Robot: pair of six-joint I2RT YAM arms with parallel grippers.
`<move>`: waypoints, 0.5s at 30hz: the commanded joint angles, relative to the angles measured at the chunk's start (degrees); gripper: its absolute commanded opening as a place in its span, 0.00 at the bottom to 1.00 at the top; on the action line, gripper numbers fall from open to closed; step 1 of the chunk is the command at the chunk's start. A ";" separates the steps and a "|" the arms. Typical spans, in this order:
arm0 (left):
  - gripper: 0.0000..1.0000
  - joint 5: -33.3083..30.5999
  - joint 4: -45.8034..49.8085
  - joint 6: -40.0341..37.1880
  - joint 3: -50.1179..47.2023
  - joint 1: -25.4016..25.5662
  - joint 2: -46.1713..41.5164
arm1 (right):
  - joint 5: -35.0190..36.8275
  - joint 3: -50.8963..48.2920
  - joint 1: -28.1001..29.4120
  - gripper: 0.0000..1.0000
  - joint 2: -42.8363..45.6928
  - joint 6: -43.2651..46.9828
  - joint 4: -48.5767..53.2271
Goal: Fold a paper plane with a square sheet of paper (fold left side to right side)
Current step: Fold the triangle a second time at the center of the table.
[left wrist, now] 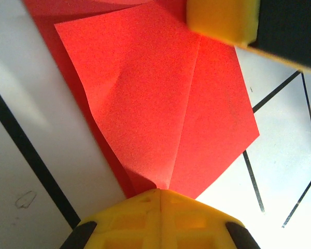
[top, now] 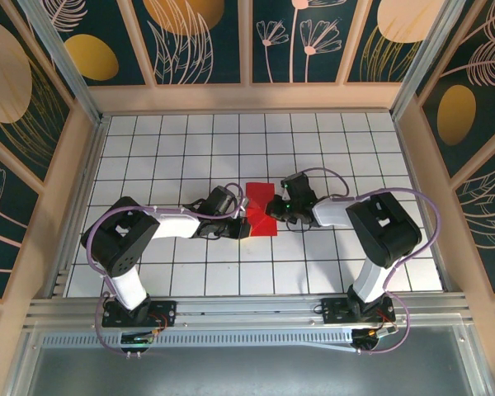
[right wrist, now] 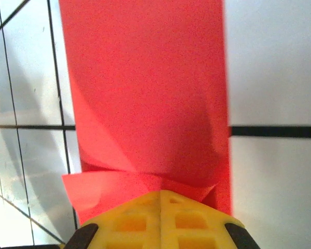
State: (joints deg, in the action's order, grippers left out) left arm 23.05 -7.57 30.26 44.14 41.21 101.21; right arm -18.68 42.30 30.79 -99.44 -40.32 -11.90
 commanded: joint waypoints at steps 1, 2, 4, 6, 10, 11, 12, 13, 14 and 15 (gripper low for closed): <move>0.00 -5.56 7.71 -0.16 -2.96 0.09 2.88 | 1.04 -0.61 -2.56 0.00 -1.71 2.47 -0.25; 0.00 -5.54 7.66 -0.12 -2.95 0.09 2.96 | 0.88 -0.51 -3.03 0.00 -1.95 2.68 -0.17; 0.00 -5.52 7.60 -0.16 -2.99 0.08 2.76 | 0.75 -0.30 -3.98 0.00 -2.34 3.27 -0.02; 0.00 -5.56 7.57 -0.03 -2.98 0.05 2.67 | 0.62 -0.05 -4.92 0.00 -2.43 3.57 0.03; 0.00 -5.38 7.31 0.23 -2.80 0.18 2.59 | -0.12 0.66 -6.77 0.00 -2.73 4.18 0.04; 0.00 -5.29 7.23 0.19 -2.67 0.17 2.66 | -0.34 0.88 -7.19 0.00 -2.69 4.33 0.06; 0.00 -5.14 7.09 0.32 -2.57 0.13 2.68 | -0.47 1.10 -7.60 0.00 -2.48 4.43 0.29; 0.00 -4.88 6.97 0.44 -2.44 0.12 2.67 | -0.49 1.28 -7.99 0.00 -2.03 4.54 0.42; 0.00 -4.70 6.86 0.50 -2.39 0.17 2.59 | -0.52 1.41 -8.25 0.00 -1.54 4.63 0.67; 0.00 -4.55 6.72 0.64 -2.30 0.15 2.50 | -0.57 1.46 -8.50 0.00 -0.78 4.73 0.98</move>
State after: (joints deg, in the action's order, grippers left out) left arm 22.41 -8.27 30.30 44.14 41.39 101.21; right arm -22.87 42.65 24.16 -100.51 -37.36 -12.64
